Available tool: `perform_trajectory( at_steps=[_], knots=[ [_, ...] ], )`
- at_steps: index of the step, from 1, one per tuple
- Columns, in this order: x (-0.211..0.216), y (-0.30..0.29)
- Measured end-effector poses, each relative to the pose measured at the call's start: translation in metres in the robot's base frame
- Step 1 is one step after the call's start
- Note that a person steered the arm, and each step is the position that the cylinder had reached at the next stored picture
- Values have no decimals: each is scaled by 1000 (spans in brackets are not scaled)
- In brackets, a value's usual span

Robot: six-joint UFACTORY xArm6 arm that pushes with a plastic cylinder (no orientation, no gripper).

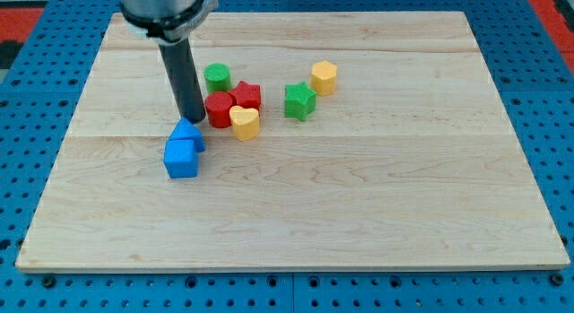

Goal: Push the yellow heart into the yellow hexagon

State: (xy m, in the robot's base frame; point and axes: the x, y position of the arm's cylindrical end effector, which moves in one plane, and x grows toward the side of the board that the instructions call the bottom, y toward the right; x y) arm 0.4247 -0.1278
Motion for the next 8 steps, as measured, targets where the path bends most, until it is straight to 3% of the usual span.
perform_trajectory(
  at_steps=[2, 3, 4, 7, 8],
  knots=[
    [55, 20],
    [55, 69],
    [55, 51],
    [8, 48],
    [-5, 78]
  ],
)
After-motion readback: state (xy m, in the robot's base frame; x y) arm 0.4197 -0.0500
